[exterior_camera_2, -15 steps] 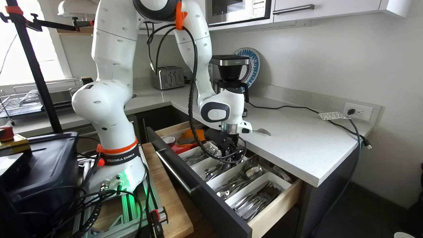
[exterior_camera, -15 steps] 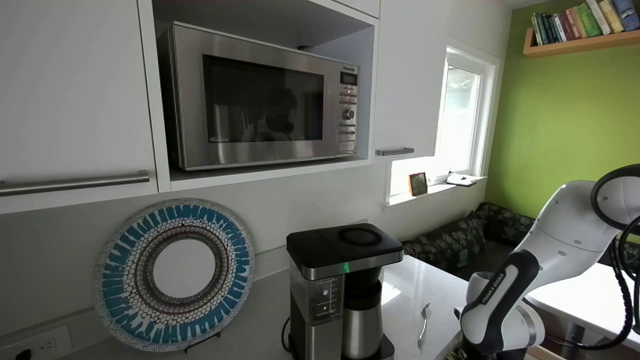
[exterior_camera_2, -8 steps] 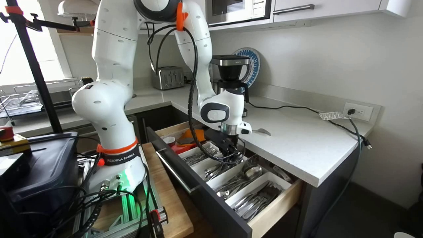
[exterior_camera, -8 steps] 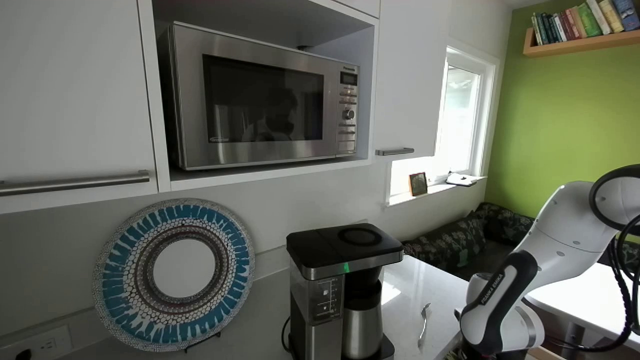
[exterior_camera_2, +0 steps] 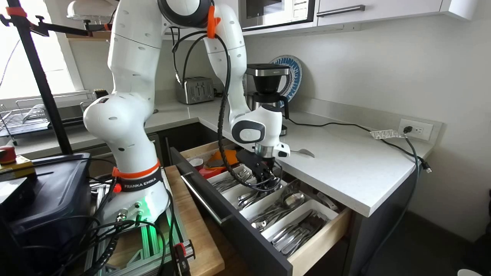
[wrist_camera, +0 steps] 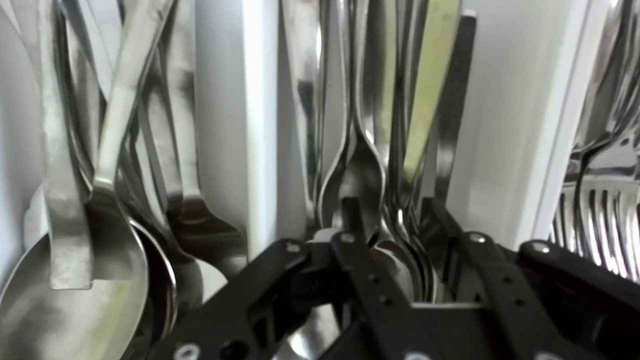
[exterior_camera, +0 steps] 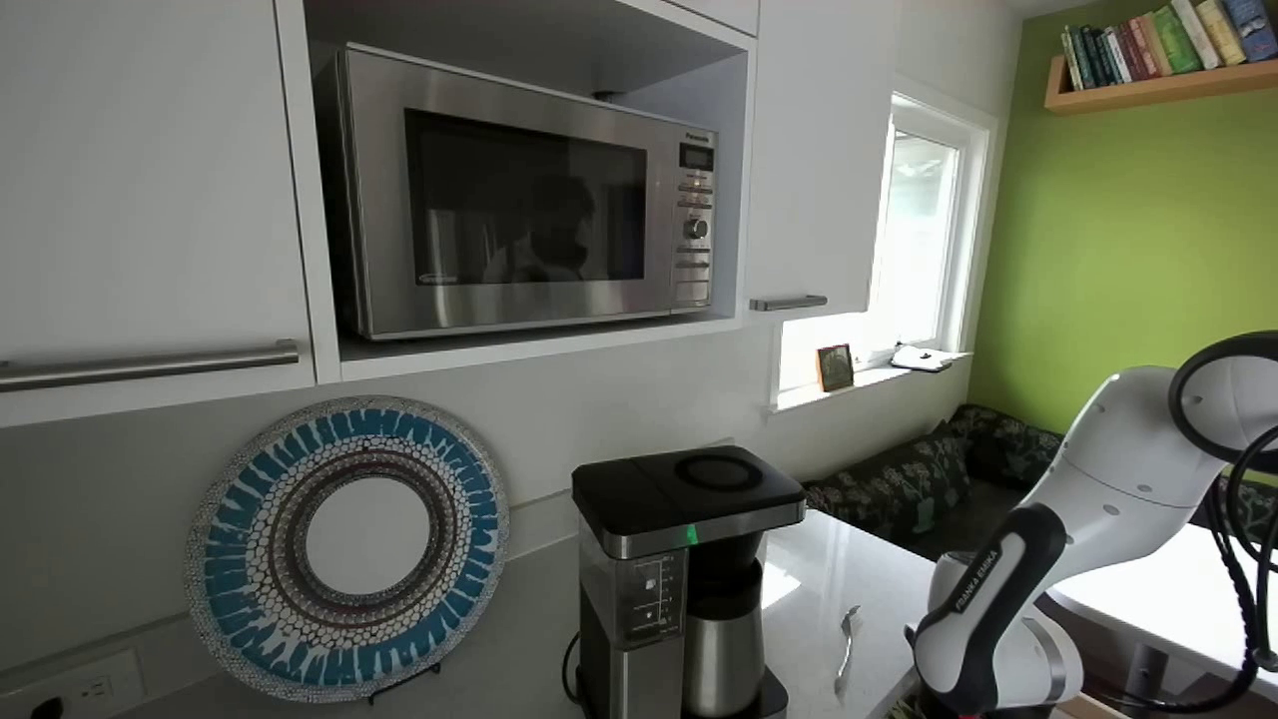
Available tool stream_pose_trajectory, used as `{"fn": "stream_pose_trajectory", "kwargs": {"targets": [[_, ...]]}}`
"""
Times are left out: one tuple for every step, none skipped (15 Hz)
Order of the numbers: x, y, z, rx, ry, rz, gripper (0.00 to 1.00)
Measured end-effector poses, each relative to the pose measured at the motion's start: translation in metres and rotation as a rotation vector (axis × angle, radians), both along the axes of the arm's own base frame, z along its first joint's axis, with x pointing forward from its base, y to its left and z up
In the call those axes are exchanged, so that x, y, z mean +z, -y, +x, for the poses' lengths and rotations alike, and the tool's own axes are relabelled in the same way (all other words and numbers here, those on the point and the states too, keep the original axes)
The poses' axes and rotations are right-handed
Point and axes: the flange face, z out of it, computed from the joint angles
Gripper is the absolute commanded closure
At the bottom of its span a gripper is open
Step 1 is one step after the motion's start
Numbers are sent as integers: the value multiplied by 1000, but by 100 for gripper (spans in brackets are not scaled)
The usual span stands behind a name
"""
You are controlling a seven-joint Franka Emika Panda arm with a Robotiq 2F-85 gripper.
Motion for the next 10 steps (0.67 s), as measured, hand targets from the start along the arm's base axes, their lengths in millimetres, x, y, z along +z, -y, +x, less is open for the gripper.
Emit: {"fn": "stream_pose_trajectory", "kwargs": {"targets": [[-1, 0, 0, 0, -2, 1, 100], [-2, 0, -1, 0, -4, 2, 100], [-3, 0, -1, -1, -5, 2, 100], [-3, 0, -1, -3, -6, 2, 100], [-4, -1, -2, -5, -7, 4, 99], [-4, -1, -2, -5, -8, 4, 99], [-4, -1, -2, -5, -8, 4, 100], [-4, -1, -2, -6, -9, 4, 99], [-4, -1, -2, -6, -9, 5, 99], [-4, -1, -2, -6, -9, 5, 99]]}}
